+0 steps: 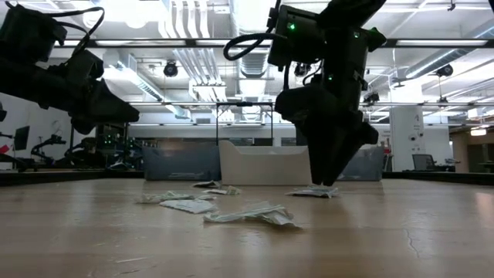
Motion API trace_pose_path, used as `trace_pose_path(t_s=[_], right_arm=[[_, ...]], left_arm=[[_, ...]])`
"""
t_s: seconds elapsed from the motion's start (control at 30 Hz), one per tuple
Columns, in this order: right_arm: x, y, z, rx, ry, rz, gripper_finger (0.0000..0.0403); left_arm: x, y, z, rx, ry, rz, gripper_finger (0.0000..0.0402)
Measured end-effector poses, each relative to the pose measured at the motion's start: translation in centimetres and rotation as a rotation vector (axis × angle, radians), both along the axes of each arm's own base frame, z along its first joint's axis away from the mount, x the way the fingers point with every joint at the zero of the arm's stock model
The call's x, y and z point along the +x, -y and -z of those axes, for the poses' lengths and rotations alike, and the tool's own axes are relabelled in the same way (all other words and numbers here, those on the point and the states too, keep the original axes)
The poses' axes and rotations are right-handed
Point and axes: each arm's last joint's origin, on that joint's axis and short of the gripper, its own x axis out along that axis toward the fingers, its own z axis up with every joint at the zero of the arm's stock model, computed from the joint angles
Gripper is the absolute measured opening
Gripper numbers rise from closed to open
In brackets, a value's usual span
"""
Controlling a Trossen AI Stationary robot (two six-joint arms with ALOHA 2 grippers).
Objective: Pick & Place First Aid Supplies
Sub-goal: Put the orange ointment pack into the right black bin
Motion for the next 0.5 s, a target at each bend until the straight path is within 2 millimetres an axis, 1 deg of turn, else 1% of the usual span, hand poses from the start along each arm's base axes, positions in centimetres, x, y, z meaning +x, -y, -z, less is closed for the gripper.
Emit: trace_pose_path(t_s=[0.3,0.5], right_arm=[[0.18,-0.01,-0.09,0.000,0.015,-0.005,0.0140],[0.28,-0.03,-0.03,0.000,0.024,-0.008,0.0143]], left_arm=[[-0.01,-0.03,-0.01,0.003,0.000,-0.012,0.0094],[-0.02,-0.04,-0.01,0.004,0.000,-0.013,0.0094]])
